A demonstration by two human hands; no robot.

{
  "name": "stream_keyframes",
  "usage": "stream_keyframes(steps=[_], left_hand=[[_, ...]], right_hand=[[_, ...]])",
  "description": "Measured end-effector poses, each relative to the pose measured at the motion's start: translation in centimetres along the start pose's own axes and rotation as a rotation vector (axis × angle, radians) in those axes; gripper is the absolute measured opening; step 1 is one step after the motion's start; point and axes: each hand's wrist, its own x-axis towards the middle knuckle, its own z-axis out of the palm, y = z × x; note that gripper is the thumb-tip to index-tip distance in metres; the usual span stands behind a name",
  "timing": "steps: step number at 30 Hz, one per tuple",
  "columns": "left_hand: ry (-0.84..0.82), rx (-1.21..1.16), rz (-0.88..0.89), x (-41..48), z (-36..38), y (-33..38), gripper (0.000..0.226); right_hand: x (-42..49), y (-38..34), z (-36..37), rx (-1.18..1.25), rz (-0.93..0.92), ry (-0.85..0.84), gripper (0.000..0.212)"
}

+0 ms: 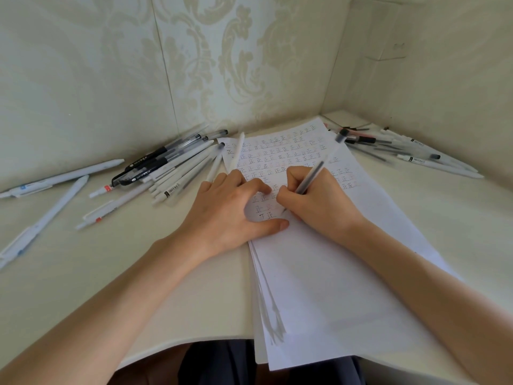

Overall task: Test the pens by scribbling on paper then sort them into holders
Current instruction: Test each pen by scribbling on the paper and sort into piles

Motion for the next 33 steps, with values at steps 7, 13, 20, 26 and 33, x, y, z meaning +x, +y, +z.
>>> stream_keyframes(steps=[7, 13, 20, 26, 33], left_hand=[[-0.001, 0.004, 0.011, 0.0, 0.1, -0.1, 0.065], [-0.002, 0.012, 0.01, 0.1, 0.0, -0.1, 0.068], [-0.011, -0.017, 0.025, 0.0, -0.2, 0.0, 0.065], [-0.023, -0.455, -0.046, 0.0, -1.0, -0.8, 0.029], [0.127, -0.546, 0.053, 0.1, -0.2, -0.6, 0.026]], right_hand=[[0.2, 0.2, 0.1, -0.015, 0.005, 0.008, 0.037], [-0.1, -0.1, 0.0, -0.005, -0.012, -0.039, 0.03], [-0.4, -0.4, 0.2, -0.091, -0.031, -0.067, 0.036], [-0.2, -0.6, -0.2, -0.022, 0.001, -0.037, 0.035], [0.2, -0.7, -1.4, 0.472, -0.049, 0.103, 0.029]])
